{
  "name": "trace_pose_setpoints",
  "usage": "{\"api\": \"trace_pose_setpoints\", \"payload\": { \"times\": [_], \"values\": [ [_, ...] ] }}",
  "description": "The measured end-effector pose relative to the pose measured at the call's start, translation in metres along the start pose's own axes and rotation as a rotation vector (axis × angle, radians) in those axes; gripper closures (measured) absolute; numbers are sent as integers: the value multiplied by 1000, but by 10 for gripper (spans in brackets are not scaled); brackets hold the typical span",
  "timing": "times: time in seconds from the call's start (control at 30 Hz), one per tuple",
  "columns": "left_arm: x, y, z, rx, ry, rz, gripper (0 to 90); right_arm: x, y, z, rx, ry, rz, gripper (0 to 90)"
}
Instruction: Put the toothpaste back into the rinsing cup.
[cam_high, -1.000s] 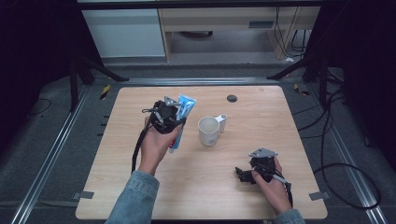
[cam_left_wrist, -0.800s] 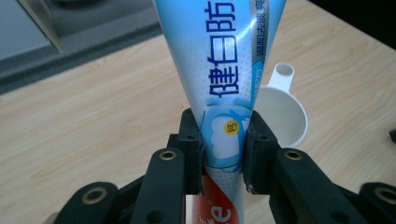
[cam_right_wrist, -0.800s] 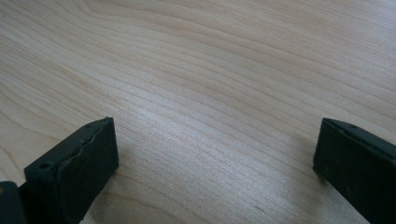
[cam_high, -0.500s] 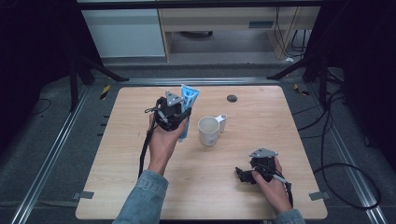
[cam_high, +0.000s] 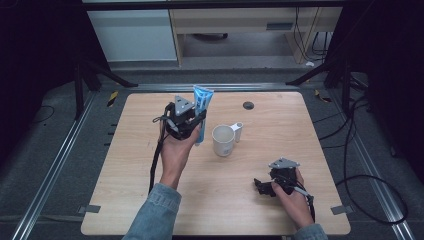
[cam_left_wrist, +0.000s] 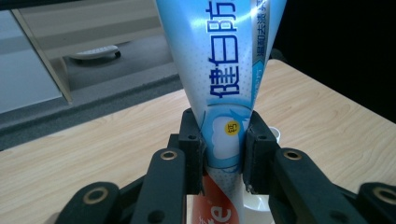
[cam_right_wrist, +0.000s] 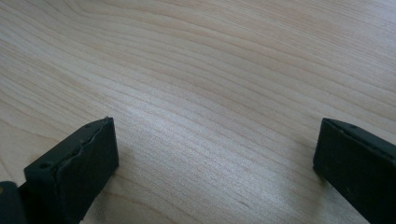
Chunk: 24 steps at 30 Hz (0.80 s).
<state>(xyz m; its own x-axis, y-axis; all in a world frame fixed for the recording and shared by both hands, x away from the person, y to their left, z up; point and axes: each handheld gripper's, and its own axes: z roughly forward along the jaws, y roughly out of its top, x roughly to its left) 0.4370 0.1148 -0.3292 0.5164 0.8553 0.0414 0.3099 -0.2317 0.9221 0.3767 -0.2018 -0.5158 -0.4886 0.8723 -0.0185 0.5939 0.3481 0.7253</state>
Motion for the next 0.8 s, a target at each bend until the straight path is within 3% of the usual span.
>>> {"api": "trace_pose_setpoints", "payload": {
  "times": [0.2, 0.47, 0.8],
  "values": [
    [0, 1, -6, -50, 10, -16, 725, 0, 0, 0, 0, 0, 0, 3],
    [-8, 6, -17, -136, 41, -6, 726, 0, 0, 0, -1, 0, 0, 3],
    [-19, 7, -13, -152, 31, -1, 726, 0, 0, 0, 0, 0, 0, 3]
  ]
}}
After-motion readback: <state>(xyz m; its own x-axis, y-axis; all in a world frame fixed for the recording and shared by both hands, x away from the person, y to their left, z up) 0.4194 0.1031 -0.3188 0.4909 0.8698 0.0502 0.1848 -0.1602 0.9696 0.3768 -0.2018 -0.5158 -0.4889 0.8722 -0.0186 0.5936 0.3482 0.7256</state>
